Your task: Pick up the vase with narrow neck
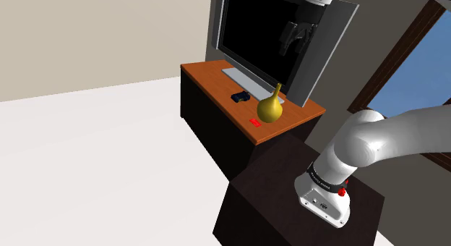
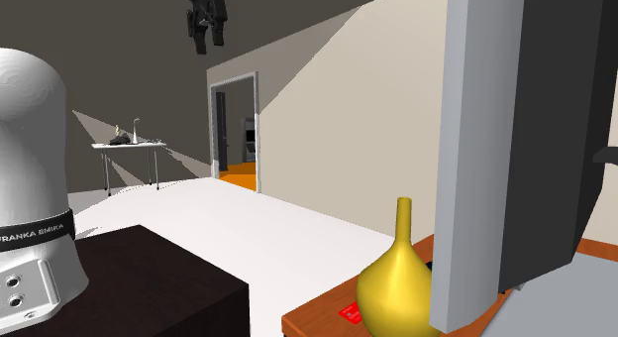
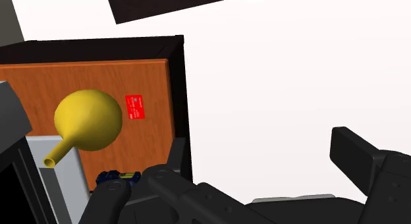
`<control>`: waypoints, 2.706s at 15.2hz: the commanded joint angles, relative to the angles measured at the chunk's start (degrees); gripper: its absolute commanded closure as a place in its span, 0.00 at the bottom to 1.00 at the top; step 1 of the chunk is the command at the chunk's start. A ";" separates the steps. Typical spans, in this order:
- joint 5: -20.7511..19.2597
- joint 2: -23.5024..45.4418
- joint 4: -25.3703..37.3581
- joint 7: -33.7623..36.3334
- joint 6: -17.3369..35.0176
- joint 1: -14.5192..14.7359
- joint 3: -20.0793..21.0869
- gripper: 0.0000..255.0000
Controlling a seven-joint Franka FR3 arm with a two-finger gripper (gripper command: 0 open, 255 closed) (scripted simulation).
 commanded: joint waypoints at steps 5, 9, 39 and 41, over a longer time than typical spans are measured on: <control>-2.30 2.89 -2.03 -4.70 4.54 -1.10 -4.45 0.00; -4.22 6.98 -2.93 -9.36 9.22 -2.07 -8.95 0.00; 17.57 68.11 27.68 -53.23 30.29 -13.05 -28.87 0.00; 19.52 72.86 32.32 -55.18 29.62 -15.58 -27.91 0.00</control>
